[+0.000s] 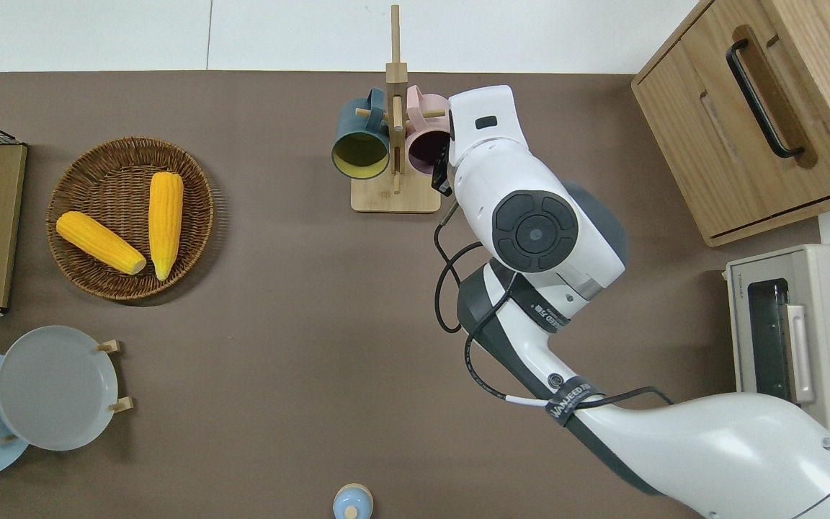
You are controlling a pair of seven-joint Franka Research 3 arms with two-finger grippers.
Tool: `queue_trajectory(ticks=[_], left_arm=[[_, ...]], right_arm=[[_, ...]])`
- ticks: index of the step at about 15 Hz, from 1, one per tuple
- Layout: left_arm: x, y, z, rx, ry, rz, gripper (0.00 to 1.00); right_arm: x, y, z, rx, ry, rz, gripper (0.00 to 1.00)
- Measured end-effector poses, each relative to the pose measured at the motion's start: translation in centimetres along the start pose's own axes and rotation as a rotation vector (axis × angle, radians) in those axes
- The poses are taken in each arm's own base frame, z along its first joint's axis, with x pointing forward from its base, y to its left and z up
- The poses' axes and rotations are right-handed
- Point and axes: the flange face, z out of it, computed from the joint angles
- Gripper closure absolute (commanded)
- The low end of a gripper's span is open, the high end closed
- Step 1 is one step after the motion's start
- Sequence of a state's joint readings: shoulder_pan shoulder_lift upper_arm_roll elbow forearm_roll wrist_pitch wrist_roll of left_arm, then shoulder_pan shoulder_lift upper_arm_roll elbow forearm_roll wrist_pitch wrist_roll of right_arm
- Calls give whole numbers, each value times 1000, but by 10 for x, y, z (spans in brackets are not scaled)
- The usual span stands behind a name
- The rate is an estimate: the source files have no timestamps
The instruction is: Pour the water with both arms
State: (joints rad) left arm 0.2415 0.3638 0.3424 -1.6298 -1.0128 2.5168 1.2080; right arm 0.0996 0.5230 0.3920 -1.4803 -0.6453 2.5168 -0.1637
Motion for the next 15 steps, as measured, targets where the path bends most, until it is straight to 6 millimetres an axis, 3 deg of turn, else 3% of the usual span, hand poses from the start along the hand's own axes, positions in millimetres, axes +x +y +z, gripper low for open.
queue_trajectory(ticks=[15], left_arm=[[-3, -1, 5, -5, 4, -19, 30]], right_arm=[[3, -1, 8, 3, 1, 3, 810]])
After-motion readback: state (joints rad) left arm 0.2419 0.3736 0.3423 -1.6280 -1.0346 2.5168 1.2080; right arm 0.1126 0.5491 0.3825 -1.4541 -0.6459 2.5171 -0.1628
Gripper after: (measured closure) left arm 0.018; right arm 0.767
